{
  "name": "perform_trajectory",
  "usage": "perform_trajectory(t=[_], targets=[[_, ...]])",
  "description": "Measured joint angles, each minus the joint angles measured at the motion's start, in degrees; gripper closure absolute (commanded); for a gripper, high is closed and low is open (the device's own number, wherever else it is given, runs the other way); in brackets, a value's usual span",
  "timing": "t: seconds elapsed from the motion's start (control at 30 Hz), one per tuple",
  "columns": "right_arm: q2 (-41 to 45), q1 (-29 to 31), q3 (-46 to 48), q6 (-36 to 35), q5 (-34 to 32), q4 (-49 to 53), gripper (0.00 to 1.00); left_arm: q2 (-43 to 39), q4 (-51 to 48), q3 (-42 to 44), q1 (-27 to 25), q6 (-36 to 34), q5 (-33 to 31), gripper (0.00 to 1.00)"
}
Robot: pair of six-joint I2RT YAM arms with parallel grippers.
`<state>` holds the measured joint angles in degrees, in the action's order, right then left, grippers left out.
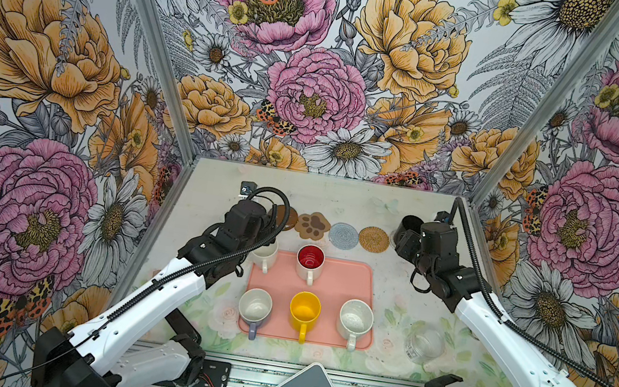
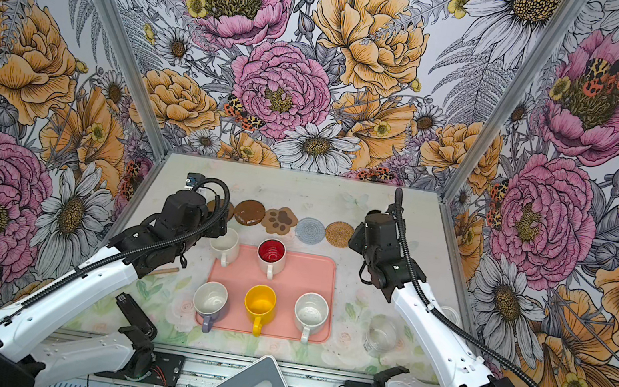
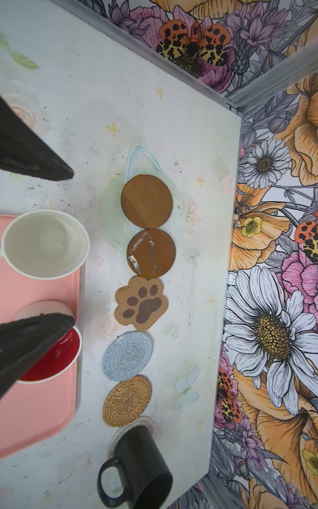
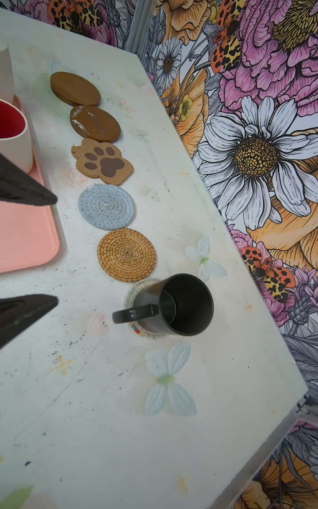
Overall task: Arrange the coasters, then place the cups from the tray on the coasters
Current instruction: 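Raise the right gripper while the left gripper descends over the white mug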
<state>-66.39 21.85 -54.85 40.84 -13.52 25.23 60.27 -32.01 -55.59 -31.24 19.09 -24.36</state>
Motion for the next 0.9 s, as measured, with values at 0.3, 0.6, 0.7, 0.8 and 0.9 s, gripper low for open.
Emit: perform_trajectory(t=[0.3,0.6,0.7,0.8,0.9], targets=[[-0.44,0.0,1.16,0.11,0.39,-3.72,0.45,1.22,-8.74,2.4,-1.9,4.61,0.52,0.29],[-2.16,0.0,1.95,0.11,1.62,-5.75,0.45,5.57,-11.72,4.68,-1.92,9.29,2.64,0.33],[-2.38,0.0,2.12,0.11,1.77,-6.45,0.45,7.23,-11.74,4.68,-1.92,10.19,3.26,0.33],[-2.43,0.0,2.21,0.11,1.77,-7.02,0.45,8.46,-11.72,4.68,-1.92,11.1,3.61,0.34],[-2.58,0.0,2.21,0.11,1.77,-7.56,0.44,8.96,-11.61,4.79,-1.92,11.67,4.55,0.35]])
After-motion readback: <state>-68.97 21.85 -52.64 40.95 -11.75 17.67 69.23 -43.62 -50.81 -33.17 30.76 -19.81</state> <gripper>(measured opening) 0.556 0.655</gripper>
